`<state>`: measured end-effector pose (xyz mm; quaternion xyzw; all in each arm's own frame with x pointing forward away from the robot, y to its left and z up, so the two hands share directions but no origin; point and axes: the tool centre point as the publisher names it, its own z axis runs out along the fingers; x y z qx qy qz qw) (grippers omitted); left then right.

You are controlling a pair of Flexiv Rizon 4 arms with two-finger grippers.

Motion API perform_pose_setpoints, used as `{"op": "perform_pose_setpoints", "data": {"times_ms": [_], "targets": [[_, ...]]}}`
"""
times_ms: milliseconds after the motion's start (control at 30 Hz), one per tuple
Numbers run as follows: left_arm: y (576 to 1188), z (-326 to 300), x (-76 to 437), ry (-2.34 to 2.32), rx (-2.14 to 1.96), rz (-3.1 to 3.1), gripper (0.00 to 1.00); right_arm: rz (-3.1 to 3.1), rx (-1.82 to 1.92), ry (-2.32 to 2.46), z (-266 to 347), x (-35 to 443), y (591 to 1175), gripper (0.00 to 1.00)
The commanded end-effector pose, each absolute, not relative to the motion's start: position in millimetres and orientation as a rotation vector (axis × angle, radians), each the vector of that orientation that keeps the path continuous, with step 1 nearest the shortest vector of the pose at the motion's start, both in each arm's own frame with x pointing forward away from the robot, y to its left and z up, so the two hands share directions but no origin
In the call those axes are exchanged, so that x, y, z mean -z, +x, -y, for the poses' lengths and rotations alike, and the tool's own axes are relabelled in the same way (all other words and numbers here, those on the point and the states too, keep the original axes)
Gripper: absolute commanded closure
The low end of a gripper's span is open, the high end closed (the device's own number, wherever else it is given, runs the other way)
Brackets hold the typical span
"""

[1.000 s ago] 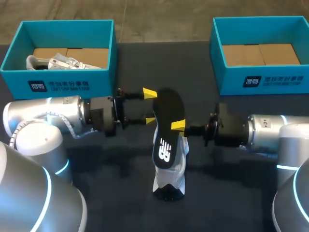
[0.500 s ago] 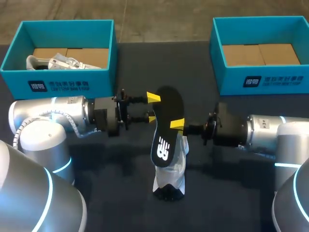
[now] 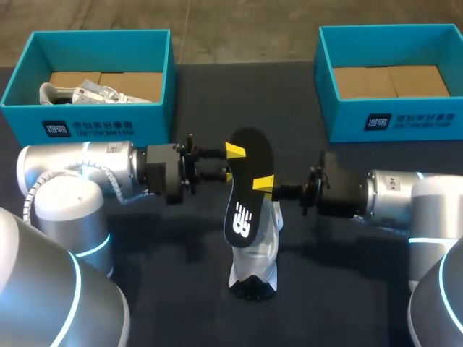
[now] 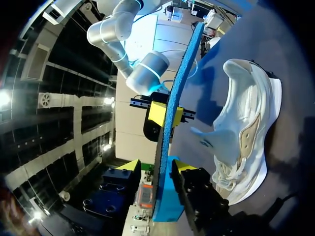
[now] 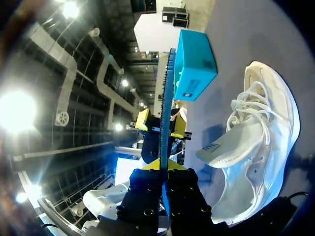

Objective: Take the shoe out of the shoebox, open the shoe tongue, remove and reinsert the insole, then place the shoe into the shoebox

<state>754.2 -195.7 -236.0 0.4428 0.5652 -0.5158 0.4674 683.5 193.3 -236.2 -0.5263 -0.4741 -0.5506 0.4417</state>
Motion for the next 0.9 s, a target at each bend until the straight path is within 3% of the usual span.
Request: {"op": "perform_pose_setpoints", "data": {"times_ms": [33,267,367,400,433,667,700,767,900], "targets": [[755.1,200.8,237.1,1.091,1.264,-1.395,0.62,1.176,1.369,-1.311,-195.0,236.1,682.4,1.00],[754.5,203.8,239.1,1.108,1.252,-1.409,0.72,1.176,1.369,-1.311,-195.0,236.1,682.4,1.00],[754.2,205.0,241.6,1.112,1.251,-1.416,0.81,1.176,1.369,-1.311,-195.0,236.1,682.4,1.00],[754.3,205.3,242.2,1.112,1.250,-1.417,0.86,1.176,1.369,-1.311,-195.0,236.1,682.4,1.00],[754.4,205.5,242.6,1.111,1.250,-1.419,1.00,1.176,1.369,-1.311,-195.0,236.1,682.4,1.00],[753.4,208.7,245.7,1.129,1.256,-1.422,1.00,1.176,1.369,-1.311,-195.0,236.1,682.4,1.00],[753.2,209.1,245.8,1.130,1.257,-1.421,1.00,1.195,1.359,-1.318,-195.1,236.6,681.0,0.92],[752.7,209.4,245.7,1.124,1.265,-1.419,1.00,1.187,1.353,-1.320,-192.4,236.7,678.5,0.00],[747.4,207.0,242.2,1.125,1.268,-1.414,1.00,1.173,1.356,-1.326,-181.7,233.3,674.4,0.00]]}}
